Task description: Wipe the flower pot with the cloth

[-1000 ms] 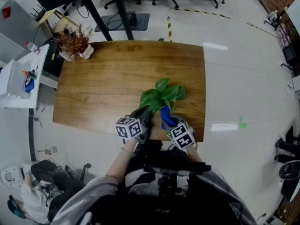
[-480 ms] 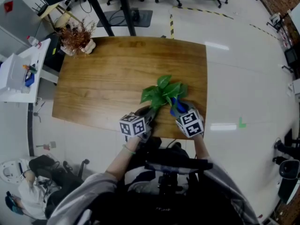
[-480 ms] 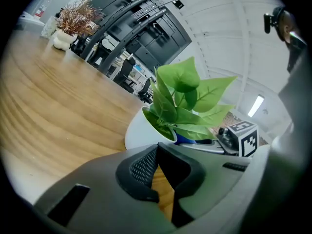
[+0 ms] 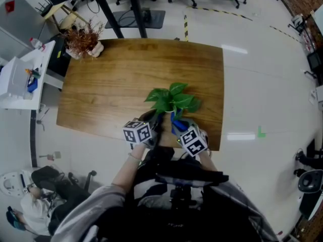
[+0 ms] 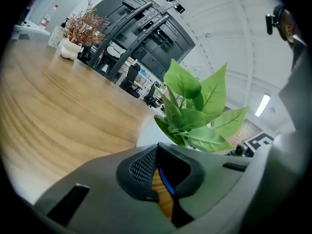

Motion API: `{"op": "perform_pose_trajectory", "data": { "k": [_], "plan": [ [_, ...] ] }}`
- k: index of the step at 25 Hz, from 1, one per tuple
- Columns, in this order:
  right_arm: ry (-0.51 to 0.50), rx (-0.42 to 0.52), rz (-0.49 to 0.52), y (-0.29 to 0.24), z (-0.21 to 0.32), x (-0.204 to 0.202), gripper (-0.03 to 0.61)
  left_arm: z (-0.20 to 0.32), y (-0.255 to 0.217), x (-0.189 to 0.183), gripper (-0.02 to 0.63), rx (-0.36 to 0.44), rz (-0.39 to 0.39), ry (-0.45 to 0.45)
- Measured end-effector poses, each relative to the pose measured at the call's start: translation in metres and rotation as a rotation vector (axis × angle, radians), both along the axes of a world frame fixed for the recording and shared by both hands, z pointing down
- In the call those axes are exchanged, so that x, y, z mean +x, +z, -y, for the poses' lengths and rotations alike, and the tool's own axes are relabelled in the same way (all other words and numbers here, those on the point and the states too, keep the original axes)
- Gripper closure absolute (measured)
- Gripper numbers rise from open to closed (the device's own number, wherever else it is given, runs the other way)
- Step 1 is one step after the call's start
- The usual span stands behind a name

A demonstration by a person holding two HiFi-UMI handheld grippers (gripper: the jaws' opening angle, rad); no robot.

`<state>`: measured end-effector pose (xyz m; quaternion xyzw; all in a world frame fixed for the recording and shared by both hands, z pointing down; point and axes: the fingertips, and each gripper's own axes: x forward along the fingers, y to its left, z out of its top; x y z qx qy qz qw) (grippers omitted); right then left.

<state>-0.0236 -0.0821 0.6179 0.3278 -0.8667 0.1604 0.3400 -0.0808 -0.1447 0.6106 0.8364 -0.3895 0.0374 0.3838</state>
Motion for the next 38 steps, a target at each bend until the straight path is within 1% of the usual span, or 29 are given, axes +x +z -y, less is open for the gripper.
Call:
{"op": "perform_pose_trajectory", "data": {
  "k": [2, 5, 8, 11, 14, 19, 20, 22, 25, 27, 30, 35, 38],
  "plan": [
    [-0.033, -0.006, -0.012, 0.005, -0.004, -0.009, 0.508, 0.006, 0.001, -0.003, 0.607, 0.008, 0.006, 0.000],
    [-0.055, -0.021, -0.014, 0.010, -0.008, -0.017, 0.508, 0.016, 0.001, -0.007, 0.607, 0.015, 0.010, -0.010],
    [-0.061, -0.028, -0.011, 0.013, -0.013, -0.017, 0.508, 0.027, 0.001, -0.007, 0.607, 0.018, 0.007, -0.023],
    [-0.044, -0.033, 0.001, 0.009, -0.017, -0.009, 0.508, 0.036, 0.001, -0.005, 0.607, 0.021, 0.003, -0.018],
    [0.011, -0.033, 0.004, 0.005, -0.018, 0.014, 0.508, 0.033, 0.000, -0.006, 0.607, 0.020, -0.001, -0.009],
    [0.153, -0.017, -0.015, 0.003, 0.002, 0.077, 0.508, 0.001, -0.003, 0.003, 0.607, 0.010, -0.024, 0.025],
    [0.162, -0.007, -0.018, 0.002, 0.010, 0.085, 0.508, -0.005, -0.001, 0.008, 0.607, 0.004, -0.030, 0.037],
    [0.144, 0.028, -0.028, 0.000, 0.027, 0.093, 0.508, -0.013, 0.002, 0.016, 0.609, -0.007, -0.040, 0.060],
    [0.070, 0.076, -0.006, -0.010, 0.049, 0.081, 0.508, -0.011, 0.004, 0.021, 0.607, -0.010, -0.038, 0.068],
    [0.014, 0.082, 0.026, -0.013, 0.053, 0.063, 0.508, -0.005, 0.003, 0.018, 0.607, -0.005, -0.029, 0.051],
    [-0.042, 0.072, 0.040, -0.010, 0.048, 0.039, 0.508, 0.005, 0.002, 0.010, 0.607, 0.004, -0.024, 0.024],
    [-0.087, 0.037, 0.060, -0.004, 0.025, 0.005, 0.508, 0.025, 0.001, -0.009, 0.607, 0.014, -0.020, -0.021],
    [-0.127, 0.011, 0.073, 0.004, 0.011, -0.016, 0.508, 0.038, 0.005, -0.019, 0.607, 0.012, -0.011, -0.031]
  ]
}}
